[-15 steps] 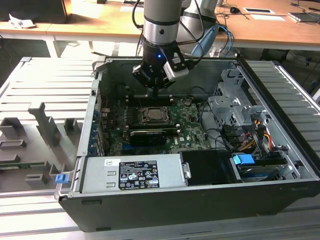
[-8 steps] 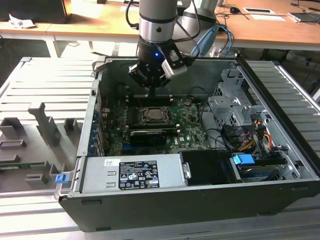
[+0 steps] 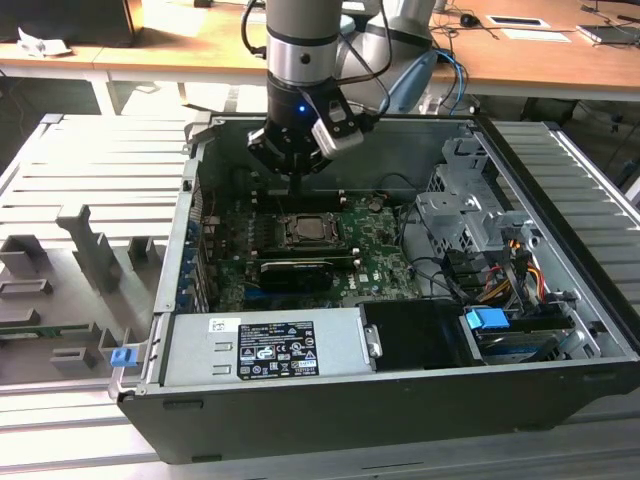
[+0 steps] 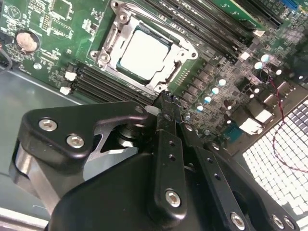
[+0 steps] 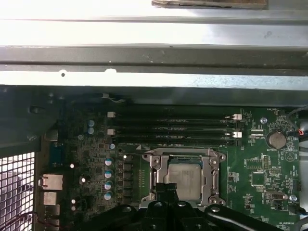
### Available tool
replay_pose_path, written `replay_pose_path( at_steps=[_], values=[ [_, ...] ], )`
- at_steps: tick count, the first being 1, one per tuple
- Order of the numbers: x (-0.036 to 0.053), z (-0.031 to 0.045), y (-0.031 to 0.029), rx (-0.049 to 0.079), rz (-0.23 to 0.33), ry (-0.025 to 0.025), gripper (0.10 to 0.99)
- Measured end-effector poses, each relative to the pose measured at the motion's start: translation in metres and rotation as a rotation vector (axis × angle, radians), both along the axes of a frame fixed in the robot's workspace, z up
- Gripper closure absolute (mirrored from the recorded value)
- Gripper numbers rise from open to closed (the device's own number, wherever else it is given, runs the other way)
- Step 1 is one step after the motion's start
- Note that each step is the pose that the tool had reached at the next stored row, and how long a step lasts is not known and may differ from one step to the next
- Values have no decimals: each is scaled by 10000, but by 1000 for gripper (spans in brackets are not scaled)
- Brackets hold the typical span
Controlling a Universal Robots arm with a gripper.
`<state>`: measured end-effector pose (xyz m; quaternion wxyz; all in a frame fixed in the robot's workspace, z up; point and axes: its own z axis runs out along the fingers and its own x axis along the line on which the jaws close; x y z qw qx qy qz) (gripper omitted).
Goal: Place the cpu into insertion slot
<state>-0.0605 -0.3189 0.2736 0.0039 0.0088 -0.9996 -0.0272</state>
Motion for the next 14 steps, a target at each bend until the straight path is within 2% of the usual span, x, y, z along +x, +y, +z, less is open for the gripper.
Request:
replay_pose_path(
  at_steps=[2, 5, 7, 9, 11, 12, 14],
  values=[
    [-37, 0, 0, -2, -1, 1, 980],
    [-277, -15, 0, 0, 0, -17, 980],
    [-350, -37, 0, 0, 10, -16, 980],
    [-384, -67, 0, -1, 61, -13, 980],
    [-397, -107, 12, -2, 459, -13, 980],
    [-400, -111, 27, 0, 503, -14, 980],
    [-424, -117, 107, -1, 520, -13, 980]
  ],
)
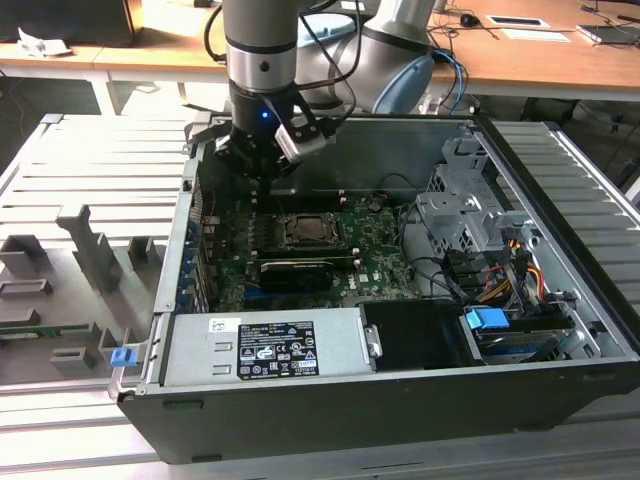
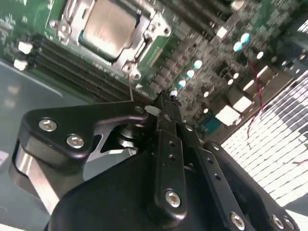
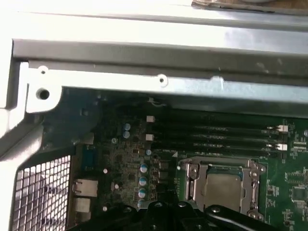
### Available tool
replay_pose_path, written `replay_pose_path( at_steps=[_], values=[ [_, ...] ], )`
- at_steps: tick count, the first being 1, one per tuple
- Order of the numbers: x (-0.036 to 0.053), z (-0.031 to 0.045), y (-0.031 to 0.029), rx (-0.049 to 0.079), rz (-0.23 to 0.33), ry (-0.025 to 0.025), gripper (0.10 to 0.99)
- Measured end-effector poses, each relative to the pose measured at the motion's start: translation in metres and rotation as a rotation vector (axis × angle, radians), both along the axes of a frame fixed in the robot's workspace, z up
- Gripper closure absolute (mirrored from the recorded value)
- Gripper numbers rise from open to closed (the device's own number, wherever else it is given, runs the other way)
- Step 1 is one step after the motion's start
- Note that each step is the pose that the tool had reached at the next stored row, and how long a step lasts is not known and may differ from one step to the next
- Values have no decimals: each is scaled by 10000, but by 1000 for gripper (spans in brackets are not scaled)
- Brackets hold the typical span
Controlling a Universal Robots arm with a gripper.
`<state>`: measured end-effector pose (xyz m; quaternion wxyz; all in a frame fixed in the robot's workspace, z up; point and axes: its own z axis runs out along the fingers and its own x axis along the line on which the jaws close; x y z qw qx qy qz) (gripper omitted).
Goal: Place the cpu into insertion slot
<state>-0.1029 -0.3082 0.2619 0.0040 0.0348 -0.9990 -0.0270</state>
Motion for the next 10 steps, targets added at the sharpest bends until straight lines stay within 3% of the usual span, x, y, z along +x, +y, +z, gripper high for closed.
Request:
replay_pose_path(
  at_steps=[3, 4, 5, 6, 8, 10],
  values=[
    [-18, -9, 128, -2, -1, 0, 980],
    [27, -11, 151, -1, 1, 4, 980],
    [113, -13, 160, -1, 0, 13, 980],
    [300, -34, 171, -1, 0, 36, 980],
    [465, -83, 187, -2, 2, 51, 980],
    [547, -122, 190, 1, 2, 57, 980]
  ],
)
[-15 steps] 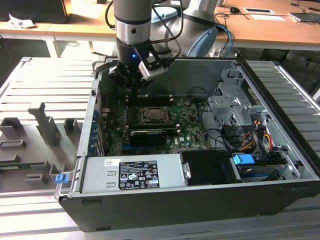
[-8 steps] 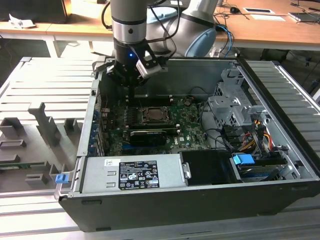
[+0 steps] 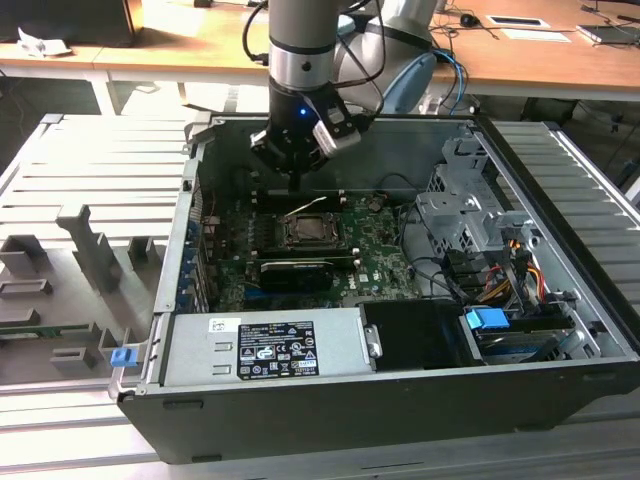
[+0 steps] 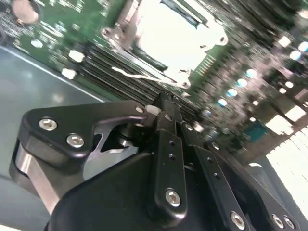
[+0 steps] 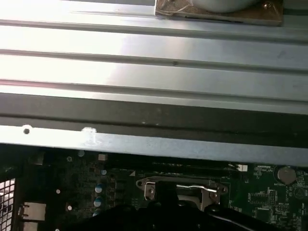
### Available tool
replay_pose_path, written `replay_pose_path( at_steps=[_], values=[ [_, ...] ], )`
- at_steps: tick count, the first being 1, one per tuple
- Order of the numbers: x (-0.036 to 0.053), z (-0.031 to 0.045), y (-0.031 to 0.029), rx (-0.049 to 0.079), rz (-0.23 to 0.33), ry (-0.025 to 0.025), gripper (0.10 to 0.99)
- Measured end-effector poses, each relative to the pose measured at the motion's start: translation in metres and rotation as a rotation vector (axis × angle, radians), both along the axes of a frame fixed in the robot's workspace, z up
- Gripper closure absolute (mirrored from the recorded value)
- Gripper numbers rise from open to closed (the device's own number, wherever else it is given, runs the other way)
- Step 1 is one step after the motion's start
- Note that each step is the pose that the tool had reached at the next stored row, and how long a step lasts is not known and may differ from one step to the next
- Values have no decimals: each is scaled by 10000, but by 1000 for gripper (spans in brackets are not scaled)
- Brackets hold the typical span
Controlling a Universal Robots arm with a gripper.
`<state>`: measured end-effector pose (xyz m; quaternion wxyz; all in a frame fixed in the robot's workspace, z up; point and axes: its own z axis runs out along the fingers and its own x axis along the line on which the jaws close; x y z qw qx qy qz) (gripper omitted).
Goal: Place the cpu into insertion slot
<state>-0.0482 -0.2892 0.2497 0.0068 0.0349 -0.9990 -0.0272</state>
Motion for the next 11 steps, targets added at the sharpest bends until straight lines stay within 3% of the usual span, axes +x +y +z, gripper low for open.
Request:
replay_pose_path(
  at_steps=[1, 2, 3, 7, 11],
  values=[
    [3, -16, 0, 25, 1, -2, 980],
    [-4, -26, -3, 281, 1, -32, 980],
    [-7, -50, -3, 440, 30, -59, 980],
    [23, -150, -3, 438, 356, -66, 980],
    [96, -177, 5, 439, 357, -66, 980]
  ],
)
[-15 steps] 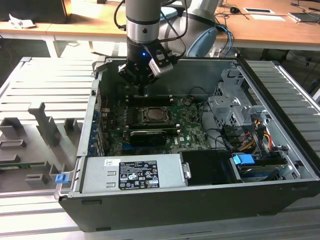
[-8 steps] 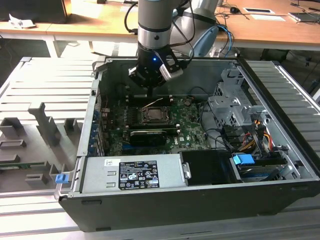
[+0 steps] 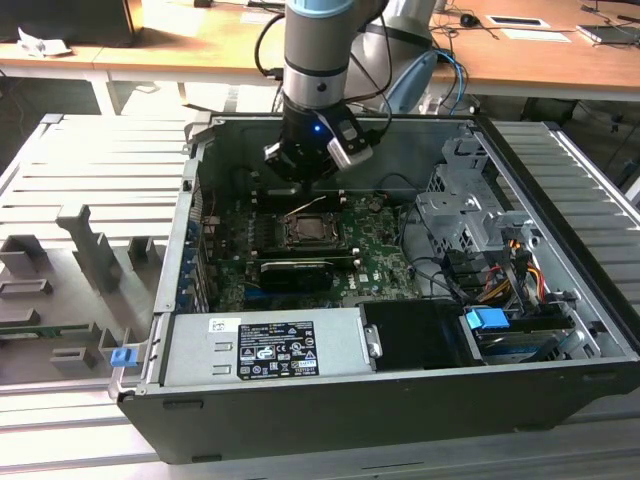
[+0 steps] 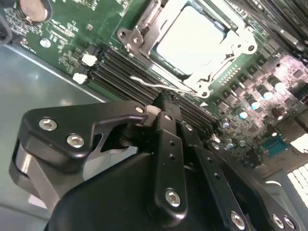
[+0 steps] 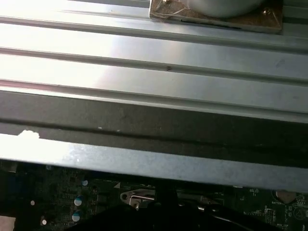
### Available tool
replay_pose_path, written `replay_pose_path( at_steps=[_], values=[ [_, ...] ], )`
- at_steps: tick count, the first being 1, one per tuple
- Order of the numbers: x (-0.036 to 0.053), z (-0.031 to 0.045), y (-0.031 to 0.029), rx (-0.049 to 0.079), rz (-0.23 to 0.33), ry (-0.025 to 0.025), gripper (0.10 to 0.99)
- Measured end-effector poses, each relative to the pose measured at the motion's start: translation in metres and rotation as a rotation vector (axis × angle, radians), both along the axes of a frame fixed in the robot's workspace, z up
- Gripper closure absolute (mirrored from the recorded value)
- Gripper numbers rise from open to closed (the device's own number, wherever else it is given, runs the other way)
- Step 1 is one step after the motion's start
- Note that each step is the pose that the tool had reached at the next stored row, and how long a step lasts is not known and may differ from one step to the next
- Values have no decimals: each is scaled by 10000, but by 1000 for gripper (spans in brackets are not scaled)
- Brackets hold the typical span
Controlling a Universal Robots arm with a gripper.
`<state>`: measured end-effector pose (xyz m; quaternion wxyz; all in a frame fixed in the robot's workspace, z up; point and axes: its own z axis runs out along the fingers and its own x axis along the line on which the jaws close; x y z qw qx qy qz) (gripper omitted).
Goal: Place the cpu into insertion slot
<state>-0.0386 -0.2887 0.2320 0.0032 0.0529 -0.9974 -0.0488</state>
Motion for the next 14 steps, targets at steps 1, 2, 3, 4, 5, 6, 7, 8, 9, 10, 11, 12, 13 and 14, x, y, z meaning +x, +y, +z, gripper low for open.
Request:
replay_pose_path(
  at_steps=[1, 2, 3, 4, 5, 6, 7, 8, 9, 10, 11, 12, 13, 14],
  values=[
    [30, -13, 1, -1, -1, 1, 980],
    [45, -24, 1, -1, -1, 1, 980],
    [68, -46, 3, -1, -2, 1, 980],
    [101, -76, 4, -1, 0, 0, 980],
    [125, -85, 6, -1, 0, 1, 980],
    [154, -98, 9, -2, -2, 1, 980],
    [166, -104, 11, -1, -1, 1, 980],
    [180, -116, 14, 0, -1, 0, 980],
    [188, -131, 17, -1, 0, 0, 980],
    [201, -150, 20, -1, -1, 0, 980],
    [207, -169, 23, -2, 0, 0, 980],
    [210, -180, 24, -2, 0, 0, 980],
    [211, -195, 26, -2, 0, 1, 980],
    [212, -224, 27, -1, 3, 0, 980]
  ],
)
